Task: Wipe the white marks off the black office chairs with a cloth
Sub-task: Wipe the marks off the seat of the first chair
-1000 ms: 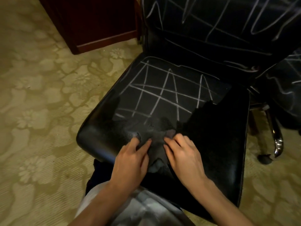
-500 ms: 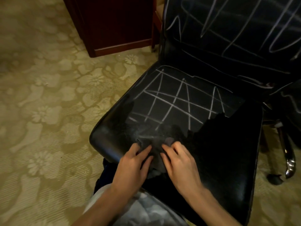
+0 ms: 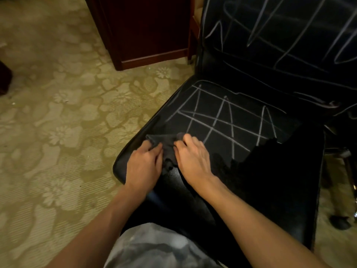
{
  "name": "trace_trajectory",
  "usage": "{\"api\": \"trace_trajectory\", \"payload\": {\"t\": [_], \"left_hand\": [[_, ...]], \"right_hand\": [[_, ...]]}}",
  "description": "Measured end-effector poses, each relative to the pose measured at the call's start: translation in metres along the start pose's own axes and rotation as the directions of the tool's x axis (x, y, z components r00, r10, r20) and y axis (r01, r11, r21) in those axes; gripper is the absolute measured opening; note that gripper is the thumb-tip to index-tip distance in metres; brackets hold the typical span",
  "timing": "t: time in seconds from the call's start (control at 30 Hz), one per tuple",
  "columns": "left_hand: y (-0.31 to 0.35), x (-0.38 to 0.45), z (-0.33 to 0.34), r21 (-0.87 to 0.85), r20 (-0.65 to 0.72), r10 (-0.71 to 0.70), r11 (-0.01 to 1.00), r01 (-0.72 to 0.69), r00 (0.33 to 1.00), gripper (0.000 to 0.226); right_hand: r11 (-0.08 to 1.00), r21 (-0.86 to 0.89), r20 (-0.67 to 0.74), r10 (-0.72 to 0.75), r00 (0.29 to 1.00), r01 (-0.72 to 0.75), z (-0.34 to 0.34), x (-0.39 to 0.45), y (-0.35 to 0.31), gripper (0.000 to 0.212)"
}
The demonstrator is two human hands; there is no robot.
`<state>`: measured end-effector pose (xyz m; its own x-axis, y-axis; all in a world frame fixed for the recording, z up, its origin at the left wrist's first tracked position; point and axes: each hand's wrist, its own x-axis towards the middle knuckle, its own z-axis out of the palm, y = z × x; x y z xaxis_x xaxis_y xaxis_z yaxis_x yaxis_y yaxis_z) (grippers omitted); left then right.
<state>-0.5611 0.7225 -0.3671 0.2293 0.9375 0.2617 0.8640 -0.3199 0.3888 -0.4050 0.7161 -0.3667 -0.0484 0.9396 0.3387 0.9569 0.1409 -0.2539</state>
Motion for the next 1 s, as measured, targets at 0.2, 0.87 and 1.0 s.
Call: {"api": "trace_trajectory", "payload": {"t": [0.2,0.87,1.0], "left_hand": [[0.023,-0.035,-0.003,0.065,0.092,0.047,0.997,-0.053,0.995,0.035],[-0.004,0.053,-0.004,0.062,0.087,-0.114,0.992,0.109,0.99,0.035],[0.009,0.011,-0.011,-0.027,0.108,-0.031,0.999,0.034,0.994,0.04]], "right_hand": [[1.0,-0.007,-0.019,-0.026,0.999,0.026,-0.018,-0.043,0.01,0.01],[0.997,-0.071,0.007,0.026,1.0,-0.025,0.008,0.045,0.002,0.016],[1.0,0.009,0.007,0.028,1.0,-0.028,-0.01,-0.005,0.008,0.007]]}}
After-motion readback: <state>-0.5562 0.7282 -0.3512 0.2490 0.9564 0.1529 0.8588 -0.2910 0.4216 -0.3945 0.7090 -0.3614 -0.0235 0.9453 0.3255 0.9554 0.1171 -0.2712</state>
